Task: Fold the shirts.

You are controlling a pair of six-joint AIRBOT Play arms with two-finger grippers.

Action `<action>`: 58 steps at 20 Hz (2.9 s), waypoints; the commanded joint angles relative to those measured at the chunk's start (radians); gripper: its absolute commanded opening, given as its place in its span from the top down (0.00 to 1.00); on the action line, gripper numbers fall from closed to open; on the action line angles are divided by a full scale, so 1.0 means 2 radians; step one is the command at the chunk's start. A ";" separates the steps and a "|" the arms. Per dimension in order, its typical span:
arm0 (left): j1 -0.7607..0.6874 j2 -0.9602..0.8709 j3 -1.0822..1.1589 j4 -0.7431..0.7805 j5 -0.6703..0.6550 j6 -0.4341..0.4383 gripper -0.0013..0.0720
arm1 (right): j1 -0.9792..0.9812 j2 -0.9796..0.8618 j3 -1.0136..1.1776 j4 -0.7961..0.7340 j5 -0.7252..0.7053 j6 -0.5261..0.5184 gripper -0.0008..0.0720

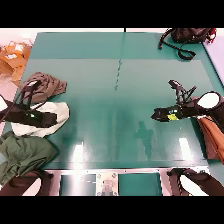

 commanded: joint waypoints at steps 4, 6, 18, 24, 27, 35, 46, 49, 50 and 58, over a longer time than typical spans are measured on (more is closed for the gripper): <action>0.002 -0.002 0.000 0.216 0.279 0.011 0.10 | 0.001 0.000 0.000 0.000 -0.020 0.000 0.96; 0.027 -0.027 0.002 0.252 0.365 0.000 0.23 | 0.001 0.000 0.000 0.001 -0.020 0.000 0.96; 0.128 -0.467 0.246 0.240 0.350 0.000 0.23 | 0.001 0.000 0.000 0.000 -0.044 0.001 0.76; 0.127 -0.468 0.311 0.191 0.250 0.003 0.94 | 0.001 0.000 0.000 0.000 -0.043 0.002 0.84; 0.114 -0.468 0.418 0.105 0.148 0.031 0.95 | 0.000 0.000 0.000 0.000 -0.043 0.001 0.86; -0.088 -0.418 0.608 0.082 0.006 -0.017 0.95 | -0.001 0.000 0.025 0.000 -0.039 0.002 0.96; -0.367 -0.400 0.461 0.075 0.063 -0.075 0.00 | 0.000 0.001 0.064 0.000 0.007 0.005 0.62; -0.356 -0.398 0.491 0.116 0.008 -0.076 0.00 | 0.000 0.000 0.064 0.000 0.016 0.005 0.42; -0.345 -0.398 0.513 0.139 -0.021 -0.077 0.00 | 0.000 0.000 0.064 0.000 0.017 0.005 0.34; -0.142 -0.415 0.448 0.055 0.005 -0.071 0.00 | 0.000 -0.046 0.055 0.003 -0.019 0.041 0.35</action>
